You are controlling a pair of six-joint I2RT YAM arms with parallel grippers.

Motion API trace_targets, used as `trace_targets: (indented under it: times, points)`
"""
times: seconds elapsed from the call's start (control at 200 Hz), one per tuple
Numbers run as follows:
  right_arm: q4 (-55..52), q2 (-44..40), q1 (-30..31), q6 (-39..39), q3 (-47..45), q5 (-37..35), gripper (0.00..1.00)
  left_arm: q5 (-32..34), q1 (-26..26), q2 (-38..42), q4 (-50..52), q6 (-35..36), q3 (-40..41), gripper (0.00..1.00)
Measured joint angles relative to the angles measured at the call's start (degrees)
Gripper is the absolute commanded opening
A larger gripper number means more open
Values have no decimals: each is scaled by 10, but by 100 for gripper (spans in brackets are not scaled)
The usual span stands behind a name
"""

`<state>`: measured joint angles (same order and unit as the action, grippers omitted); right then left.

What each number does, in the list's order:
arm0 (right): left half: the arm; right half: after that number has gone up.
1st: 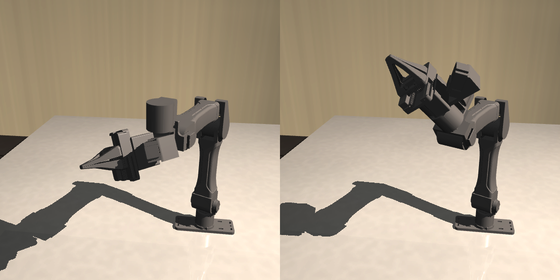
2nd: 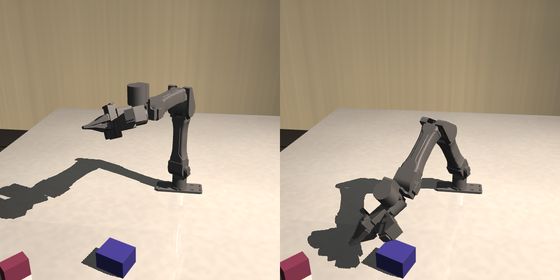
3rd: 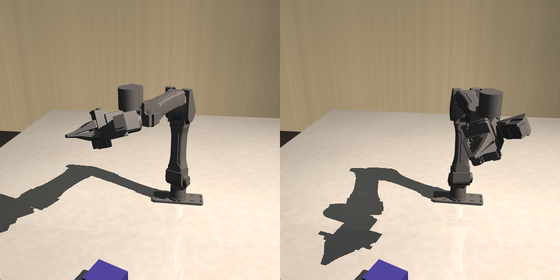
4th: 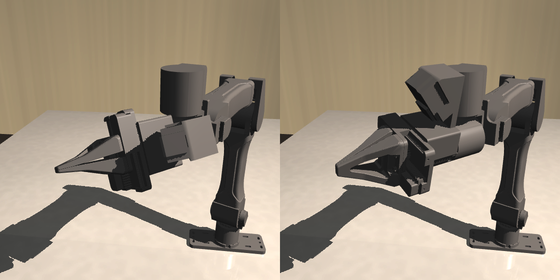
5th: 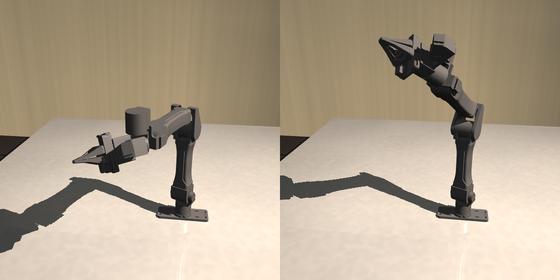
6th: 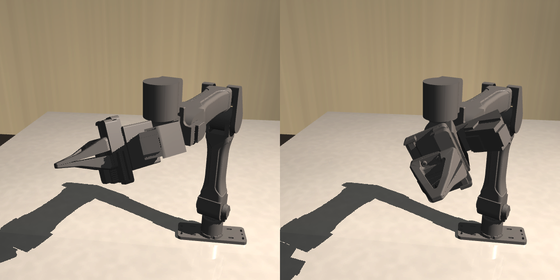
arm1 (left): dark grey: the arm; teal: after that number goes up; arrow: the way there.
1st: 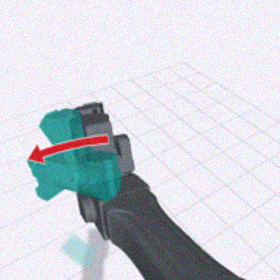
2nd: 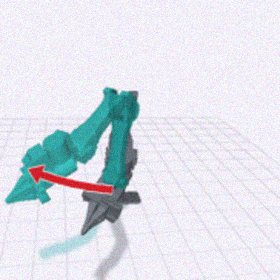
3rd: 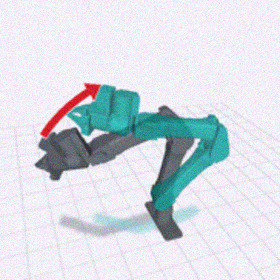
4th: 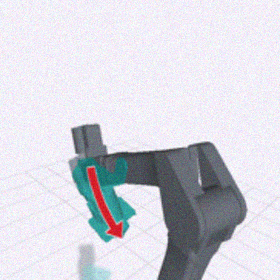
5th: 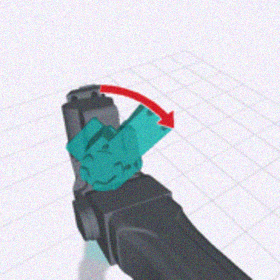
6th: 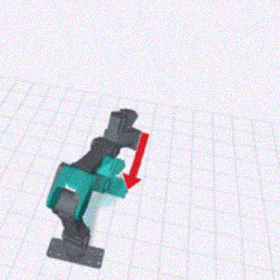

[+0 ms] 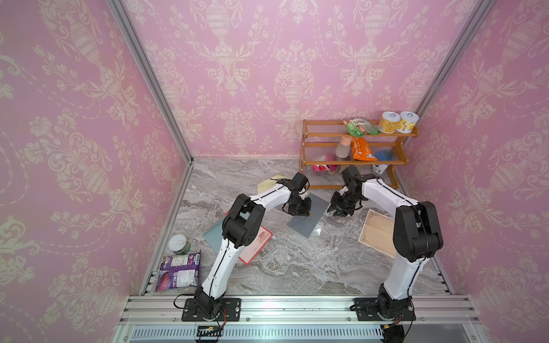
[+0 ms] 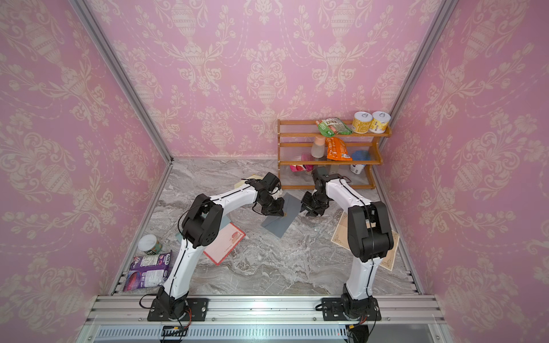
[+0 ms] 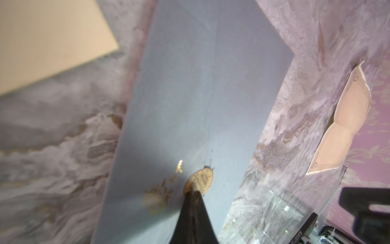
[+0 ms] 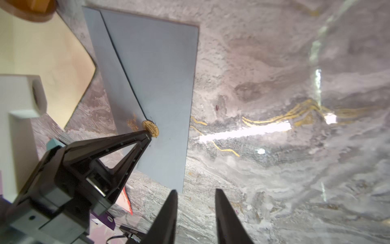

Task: Fold the letter paper in half and place it into the envelope
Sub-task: Move the envelope to the center of the board.

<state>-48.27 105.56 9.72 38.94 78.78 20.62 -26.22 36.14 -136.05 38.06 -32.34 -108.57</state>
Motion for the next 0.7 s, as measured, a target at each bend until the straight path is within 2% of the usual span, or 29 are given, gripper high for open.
trace_targets:
  times: [0.165,0.315,0.48,0.7]
  points:
    - [-9,-43,-20,1,-24,-7,84,3,16,-57,42,2,-104,5]
    - [-16,-81,-37,0,-49,-12,99,6,34,-123,71,-4,-223,6]
    - [-24,-107,-52,-1,-80,-23,100,1,49,-185,79,-32,-328,7]
    - [-39,-125,-56,-3,-94,-61,100,-24,53,-199,47,-66,-342,14]
